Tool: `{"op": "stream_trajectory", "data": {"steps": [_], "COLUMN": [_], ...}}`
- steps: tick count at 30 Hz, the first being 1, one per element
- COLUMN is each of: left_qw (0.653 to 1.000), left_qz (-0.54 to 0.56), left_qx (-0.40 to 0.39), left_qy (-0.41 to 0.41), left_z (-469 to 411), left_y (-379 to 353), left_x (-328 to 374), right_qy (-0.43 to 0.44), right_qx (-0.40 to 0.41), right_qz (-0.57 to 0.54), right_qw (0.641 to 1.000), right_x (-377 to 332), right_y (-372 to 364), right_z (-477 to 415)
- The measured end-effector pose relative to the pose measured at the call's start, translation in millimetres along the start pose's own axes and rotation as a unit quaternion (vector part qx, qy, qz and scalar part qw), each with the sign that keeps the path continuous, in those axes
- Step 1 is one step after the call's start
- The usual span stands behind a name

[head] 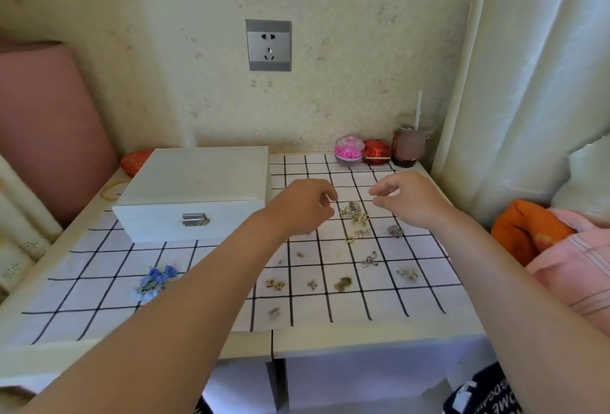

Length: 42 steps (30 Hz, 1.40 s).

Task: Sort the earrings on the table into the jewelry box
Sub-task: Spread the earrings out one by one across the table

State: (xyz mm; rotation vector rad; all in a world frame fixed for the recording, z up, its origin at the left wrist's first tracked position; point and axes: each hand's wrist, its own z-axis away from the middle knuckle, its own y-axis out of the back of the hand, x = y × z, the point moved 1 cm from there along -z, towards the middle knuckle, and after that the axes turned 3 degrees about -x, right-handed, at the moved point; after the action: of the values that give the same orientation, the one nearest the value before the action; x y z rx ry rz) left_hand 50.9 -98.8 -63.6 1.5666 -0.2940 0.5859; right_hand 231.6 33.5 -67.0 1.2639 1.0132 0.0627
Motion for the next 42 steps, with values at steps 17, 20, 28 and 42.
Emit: {"op": "stream_trajectory", "data": {"steps": [17,20,28,42], "left_qw": [0.999,1.0,0.999,0.964], "left_qz": [0.008,0.008,0.02,0.25], "left_qx": [-0.029,-0.016,-0.03,0.091], "left_qy": [0.016,0.021,0.029,0.023], "left_z": [-59.5,-57.6,-58.8,-57.2], "left_y": [-27.4,-22.5,-20.6,-6.2], "left_x": [-18.8,-22.6,-22.9,-9.4], "right_qy": [0.06,0.057,0.032,0.012], "right_qx": [-0.095,-0.094,-0.038,0.006], "right_qz": [0.113,0.153,0.045,-0.155], "right_qw": [0.987,0.982,0.998,0.988], "right_x": [8.8,4.3,10.6,6.2], "right_y": [-35.4,-36.1,-29.2,-21.9], "right_z": [-52.0,-52.1,-54.0,-49.1]}}
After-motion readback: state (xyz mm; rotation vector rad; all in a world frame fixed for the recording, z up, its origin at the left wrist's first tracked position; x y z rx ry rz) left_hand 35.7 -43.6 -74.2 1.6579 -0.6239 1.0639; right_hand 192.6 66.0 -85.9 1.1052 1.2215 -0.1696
